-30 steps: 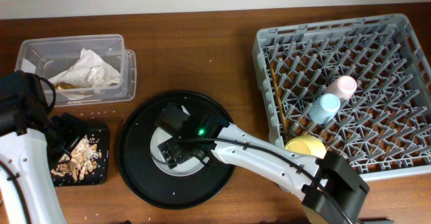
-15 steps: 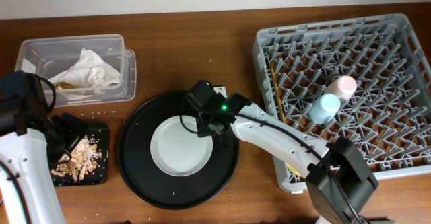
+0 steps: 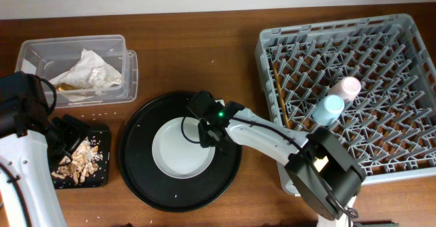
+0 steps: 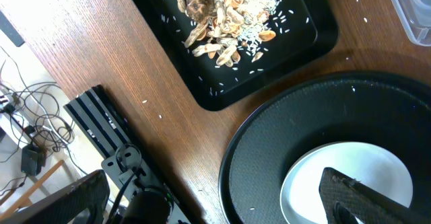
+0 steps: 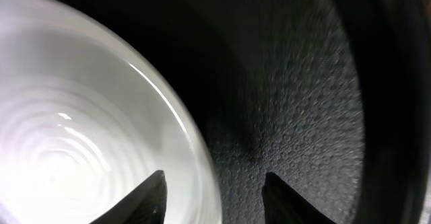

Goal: Sort waste into correct bins and load items into the dishwasher rack
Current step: 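Swing the right gripper from the rack down onto the white plate rim, then grasp the white plate and lift it toward the rack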

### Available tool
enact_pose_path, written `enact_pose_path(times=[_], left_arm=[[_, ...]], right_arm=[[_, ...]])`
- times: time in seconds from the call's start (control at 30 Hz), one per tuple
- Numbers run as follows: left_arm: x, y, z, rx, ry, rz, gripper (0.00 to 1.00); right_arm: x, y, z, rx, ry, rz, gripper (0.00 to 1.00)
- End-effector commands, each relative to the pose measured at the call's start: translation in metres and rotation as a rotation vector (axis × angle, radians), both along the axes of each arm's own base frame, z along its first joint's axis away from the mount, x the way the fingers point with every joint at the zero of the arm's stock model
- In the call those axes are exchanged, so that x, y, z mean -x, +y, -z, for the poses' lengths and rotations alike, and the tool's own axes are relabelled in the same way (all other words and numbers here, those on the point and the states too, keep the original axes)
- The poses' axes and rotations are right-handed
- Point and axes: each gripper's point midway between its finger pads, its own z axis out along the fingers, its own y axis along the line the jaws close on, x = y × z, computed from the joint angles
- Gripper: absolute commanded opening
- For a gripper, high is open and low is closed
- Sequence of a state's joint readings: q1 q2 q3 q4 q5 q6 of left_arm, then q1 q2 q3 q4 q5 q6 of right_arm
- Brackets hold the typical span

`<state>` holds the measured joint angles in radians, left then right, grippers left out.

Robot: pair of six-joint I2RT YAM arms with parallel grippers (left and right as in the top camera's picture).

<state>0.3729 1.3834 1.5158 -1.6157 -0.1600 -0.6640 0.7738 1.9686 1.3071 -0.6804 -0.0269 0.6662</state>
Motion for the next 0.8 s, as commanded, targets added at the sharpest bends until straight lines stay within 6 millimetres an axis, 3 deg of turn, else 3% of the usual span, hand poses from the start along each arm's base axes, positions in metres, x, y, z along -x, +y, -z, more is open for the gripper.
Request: enact_pose_path(times=[0.0, 0.07, 0.2, 0.47, 0.77], left_arm=[[0.000, 0.001, -0.004, -0.003, -0.020, -0.019, 0.99], [0.000, 0.001, -0.004, -0.003, -0.020, -0.019, 0.99], [0.000, 0.001, -0.004, -0.003, -0.020, -0.019, 0.99], [0.000, 0.001, -0.004, -0.003, -0.020, -0.019, 0.99], [0.000, 0.001, -0.004, -0.003, -0.020, -0.019, 0.99]], right_arm=[[0.005, 0.000, 0.006, -0.006, 0.029, -0.001, 0.42], [0.006, 0.001, 0.006, -0.005, 0.029, -0.001, 0.25], [0.007, 0.001, 0.006, -0.003, 0.031, -0.004, 0.13], [0.016, 0.011, 0.009, -0.001, 0.030, -0.037, 0.16], [0.015, 0.008, 0.011, 0.011, 0.022, -0.016, 0.14]])
